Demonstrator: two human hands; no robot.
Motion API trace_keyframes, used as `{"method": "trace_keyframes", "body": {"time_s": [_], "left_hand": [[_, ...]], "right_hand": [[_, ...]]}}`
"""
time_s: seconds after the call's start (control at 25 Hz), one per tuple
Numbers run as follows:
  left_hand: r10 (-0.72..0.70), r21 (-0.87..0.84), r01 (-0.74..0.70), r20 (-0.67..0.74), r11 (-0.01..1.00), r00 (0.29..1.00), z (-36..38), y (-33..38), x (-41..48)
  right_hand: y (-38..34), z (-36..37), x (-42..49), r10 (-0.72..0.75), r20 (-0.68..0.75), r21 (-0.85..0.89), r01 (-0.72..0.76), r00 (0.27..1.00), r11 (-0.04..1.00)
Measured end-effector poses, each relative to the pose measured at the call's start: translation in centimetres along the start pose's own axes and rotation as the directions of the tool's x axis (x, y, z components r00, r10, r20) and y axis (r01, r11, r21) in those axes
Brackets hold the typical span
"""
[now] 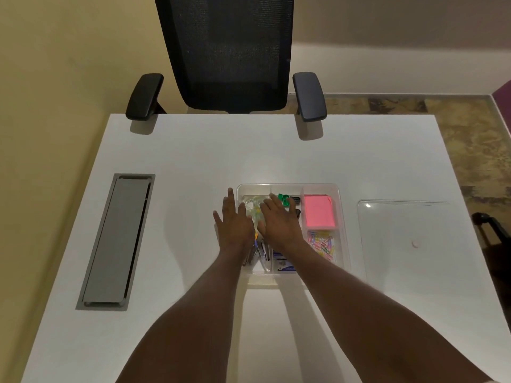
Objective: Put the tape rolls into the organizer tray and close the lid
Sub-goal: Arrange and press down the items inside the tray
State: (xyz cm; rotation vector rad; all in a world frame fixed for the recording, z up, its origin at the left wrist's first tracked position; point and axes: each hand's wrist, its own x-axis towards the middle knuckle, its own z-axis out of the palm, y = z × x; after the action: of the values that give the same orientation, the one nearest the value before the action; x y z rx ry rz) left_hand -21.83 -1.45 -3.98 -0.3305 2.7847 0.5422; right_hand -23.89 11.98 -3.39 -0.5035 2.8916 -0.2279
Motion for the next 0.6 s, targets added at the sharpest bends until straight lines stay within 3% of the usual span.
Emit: {"method": "trace_keyframes", "body": {"time_s": [0.36,0.6], "left_hand": [[-0.145,-0.017,0.147,0.064,0.989,0.987,0.5,2.0,1.4],[-0.166,-0.067,0.170,0.058,0.983,0.984,0.8,1.5,1.4]], "right_hand": [[0.3,0.8,0.9,-0.002,0.050,0.002,0.002,0.999,1.000],[0.1,0.8,1.0,0.001,0.059,-0.011,0.000,0.998,1.000]]}}
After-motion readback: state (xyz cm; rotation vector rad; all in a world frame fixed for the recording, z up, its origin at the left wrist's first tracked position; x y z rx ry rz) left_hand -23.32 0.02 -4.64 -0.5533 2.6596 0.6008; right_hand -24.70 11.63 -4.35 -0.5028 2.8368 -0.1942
